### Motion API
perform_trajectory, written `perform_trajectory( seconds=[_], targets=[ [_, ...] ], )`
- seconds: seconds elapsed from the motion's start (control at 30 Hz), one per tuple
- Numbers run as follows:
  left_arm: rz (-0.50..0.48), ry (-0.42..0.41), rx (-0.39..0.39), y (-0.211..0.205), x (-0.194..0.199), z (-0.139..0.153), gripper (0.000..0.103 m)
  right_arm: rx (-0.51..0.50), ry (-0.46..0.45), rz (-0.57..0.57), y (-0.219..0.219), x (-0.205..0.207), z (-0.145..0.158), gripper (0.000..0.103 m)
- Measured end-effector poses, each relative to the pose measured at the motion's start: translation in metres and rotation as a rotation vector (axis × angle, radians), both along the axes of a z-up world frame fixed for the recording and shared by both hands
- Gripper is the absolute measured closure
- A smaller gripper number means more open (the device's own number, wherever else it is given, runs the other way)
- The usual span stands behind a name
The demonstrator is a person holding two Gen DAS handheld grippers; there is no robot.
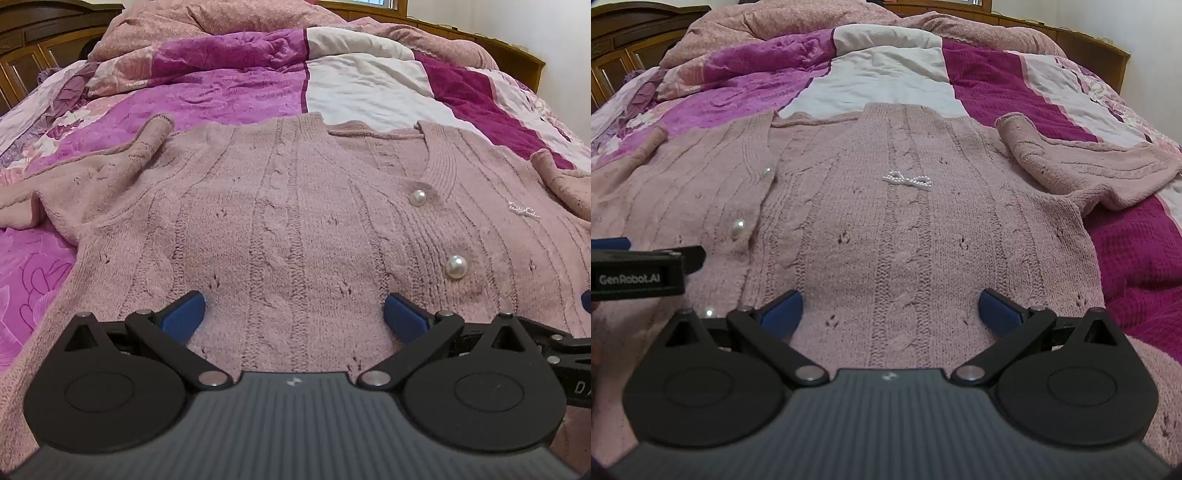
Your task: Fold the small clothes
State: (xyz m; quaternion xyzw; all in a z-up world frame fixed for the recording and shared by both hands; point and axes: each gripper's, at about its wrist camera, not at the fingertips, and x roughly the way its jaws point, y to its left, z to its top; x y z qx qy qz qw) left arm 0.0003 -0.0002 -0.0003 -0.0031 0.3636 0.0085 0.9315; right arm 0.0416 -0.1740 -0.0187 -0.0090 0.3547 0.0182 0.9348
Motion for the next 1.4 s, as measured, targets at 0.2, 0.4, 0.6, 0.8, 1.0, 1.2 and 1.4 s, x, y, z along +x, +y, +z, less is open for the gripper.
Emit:
perform_trajectory(
  seconds=[0.2,0.4,0.6,0.8,1.0,1.2,1.4],
  targets=[
    [0.000,-0.006,0.000,0.0000,0.0011,0.0004,0.000,-0.001,-0.004,0.000,0.0003,-0.0002,-0.0003,0.000],
    [-0.001,-0.010,0.002,-0.0008,0.0005,-0.0004,0.000,-0.002,-0.004,0.000,0.0004,-0.0002,-0.0007,0.000],
    [-0.001,-0.011,0.003,-0.0012,0.0005,-0.0005,0.000,-0.004,-0.006,0.000,0.0010,-0.0005,-0.0010,0.000],
    [-0.001,-0.011,0.003,-0.0014,0.0004,-0.0006,0.000,-0.004,-0.007,0.000,0.0011,-0.0006,-0.0010,0.000],
    [-0.001,-0.012,0.003,-0.0016,0.0004,-0.0007,0.000,-0.005,-0.008,0.000,0.0013,-0.0006,-0.0009,0.000],
    [-0.001,-0.013,0.003,-0.0015,0.0002,-0.0007,0.000,-0.005,-0.008,0.000,0.0014,-0.0006,-0.0008,0.000],
    [-0.001,-0.013,0.003,-0.0015,0.0001,-0.0008,0.000,-0.006,-0.008,0.000,0.0015,-0.0006,-0.0008,0.000]
  ],
)
